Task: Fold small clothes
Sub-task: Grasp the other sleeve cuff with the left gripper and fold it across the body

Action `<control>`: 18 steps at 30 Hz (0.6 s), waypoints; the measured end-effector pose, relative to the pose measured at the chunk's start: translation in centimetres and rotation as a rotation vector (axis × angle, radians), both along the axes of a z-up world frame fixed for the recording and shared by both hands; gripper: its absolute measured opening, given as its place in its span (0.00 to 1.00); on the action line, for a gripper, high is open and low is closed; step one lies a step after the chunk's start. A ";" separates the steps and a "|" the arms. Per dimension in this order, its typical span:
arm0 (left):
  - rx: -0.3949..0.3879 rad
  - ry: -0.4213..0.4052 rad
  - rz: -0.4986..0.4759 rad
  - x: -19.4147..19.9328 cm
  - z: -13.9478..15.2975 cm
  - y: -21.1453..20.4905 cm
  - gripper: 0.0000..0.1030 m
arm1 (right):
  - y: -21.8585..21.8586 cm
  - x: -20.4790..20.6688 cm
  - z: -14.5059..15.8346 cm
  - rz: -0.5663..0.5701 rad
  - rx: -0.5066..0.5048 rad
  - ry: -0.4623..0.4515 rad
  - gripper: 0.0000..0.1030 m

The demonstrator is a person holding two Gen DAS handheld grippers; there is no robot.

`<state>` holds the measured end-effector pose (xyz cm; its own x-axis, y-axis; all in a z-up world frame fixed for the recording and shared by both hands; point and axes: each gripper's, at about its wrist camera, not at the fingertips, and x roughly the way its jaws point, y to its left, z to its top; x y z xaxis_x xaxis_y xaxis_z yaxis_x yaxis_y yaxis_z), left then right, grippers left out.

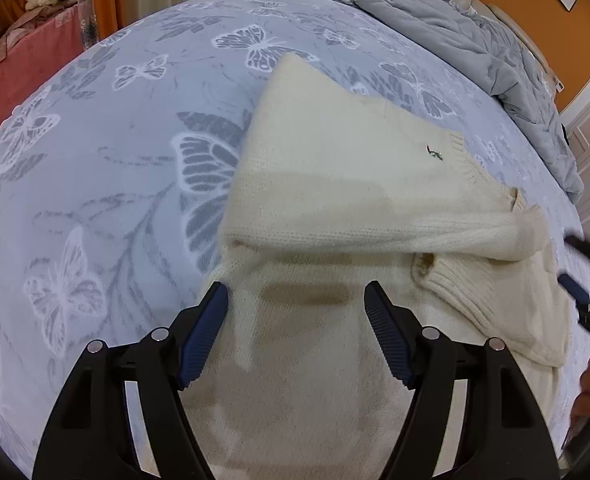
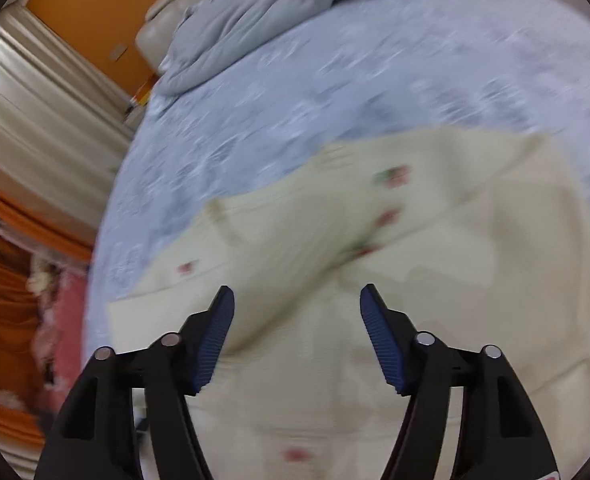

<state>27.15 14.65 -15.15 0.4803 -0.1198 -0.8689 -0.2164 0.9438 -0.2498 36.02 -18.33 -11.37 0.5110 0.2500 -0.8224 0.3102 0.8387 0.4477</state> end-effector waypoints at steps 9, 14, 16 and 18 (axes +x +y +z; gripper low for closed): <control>0.007 0.006 -0.019 0.1 -0.2 0.0 0.67 | 2.6 3.7 -0.8 -0.035 0.005 0.034 0.11; 0.017 -0.014 -0.046 -0.3 -0.4 -0.1 0.67 | -1.4 -2.5 -0.2 0.026 -0.027 -0.114 0.47; 0.043 -0.019 -0.062 -0.4 -0.3 -0.5 0.69 | -3.0 -3.8 -3.3 -0.004 -0.081 0.007 0.47; 0.024 -0.019 -0.063 -0.6 0.0 -0.5 0.71 | -4.6 -5.5 -3.5 -0.044 -0.007 -0.014 0.48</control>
